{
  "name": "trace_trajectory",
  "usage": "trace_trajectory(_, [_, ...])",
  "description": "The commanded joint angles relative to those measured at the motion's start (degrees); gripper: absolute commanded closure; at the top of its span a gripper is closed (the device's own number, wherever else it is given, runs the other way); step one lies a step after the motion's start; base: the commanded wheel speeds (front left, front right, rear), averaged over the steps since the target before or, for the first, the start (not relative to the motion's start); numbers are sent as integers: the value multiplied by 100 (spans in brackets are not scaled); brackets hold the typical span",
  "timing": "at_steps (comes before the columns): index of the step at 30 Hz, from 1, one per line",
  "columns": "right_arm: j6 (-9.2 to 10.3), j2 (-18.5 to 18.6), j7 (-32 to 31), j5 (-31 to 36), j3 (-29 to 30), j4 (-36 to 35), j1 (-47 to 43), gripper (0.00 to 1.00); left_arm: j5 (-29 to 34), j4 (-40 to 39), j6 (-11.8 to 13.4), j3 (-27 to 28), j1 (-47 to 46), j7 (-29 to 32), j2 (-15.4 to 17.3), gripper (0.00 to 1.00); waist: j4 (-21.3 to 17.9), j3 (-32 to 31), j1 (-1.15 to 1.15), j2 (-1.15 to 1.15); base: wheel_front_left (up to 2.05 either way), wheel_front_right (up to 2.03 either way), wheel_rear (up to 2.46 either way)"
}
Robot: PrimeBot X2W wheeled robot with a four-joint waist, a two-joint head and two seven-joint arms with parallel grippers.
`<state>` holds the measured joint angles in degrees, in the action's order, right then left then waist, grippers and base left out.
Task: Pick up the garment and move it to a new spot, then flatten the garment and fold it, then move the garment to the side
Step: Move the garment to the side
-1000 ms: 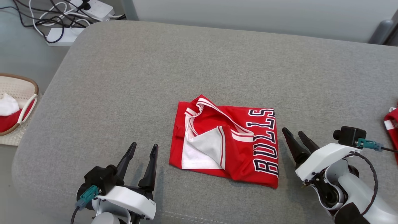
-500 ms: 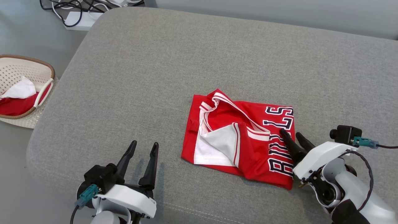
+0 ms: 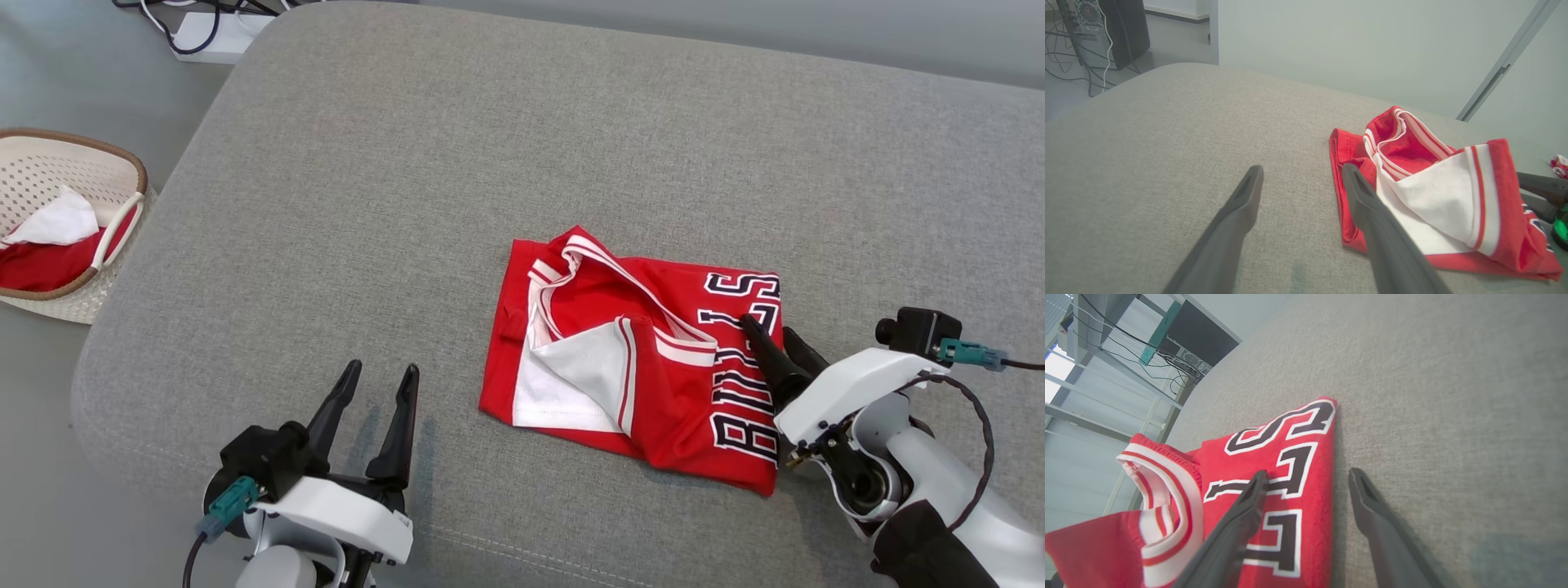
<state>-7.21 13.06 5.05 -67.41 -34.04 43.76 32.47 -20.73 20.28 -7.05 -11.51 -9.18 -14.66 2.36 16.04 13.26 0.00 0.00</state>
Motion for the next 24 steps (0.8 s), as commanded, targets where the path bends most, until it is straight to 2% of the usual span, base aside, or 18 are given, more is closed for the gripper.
trace_trajectory(1, [-28, -200, -182, -122, -270, 29, -182, 53, -38, -166, -29, 172, -256, -34, 52, 0, -6, 23, 0, 0, 0, 0, 0])
trace_trajectory(4, [-28, -212, -273, -177, -359, 26, -147, 65, -48, -163, -31, 160, -277, -34, 52, 0, -3, 52, 0, 0, 0, 0, 0])
trace_trajectory(5, [-28, -212, -280, -188, -381, 27, -125, 73, -49, -162, -32, 153, -287, -34, 52, 0, 2, 60, 0, 0, 0, 0, 0])
trace_trajectory(6, [-28, -212, -280, -188, -381, 27, -125, 73, -49, -162, -32, 153, -287, -34, 52, 0, 2, 60, 0, 0, 0, 0, 0])
trace_trajectory(8, [-28, -211, -322, -223, -427, 29, -86, 86, -55, -159, -34, 140, -306, -34, 52, 0, 13, 70, 0, 0, 0, 0, 0])
trace_trajectory(9, [-28, -207, -327, -234, -447, 34, -64, 100, -57, -156, -34, 135, -314, -34, 52, 0, 17, 71, 0, 0, 0, 0, 0])
trace_trajectory(24, [-28, 7, 302, -318, -536, -195, 38, 100, -23, -42, -40, 214, -175, -34, 52, 0, -144, -253, 0, 0, 0, 0, 0])
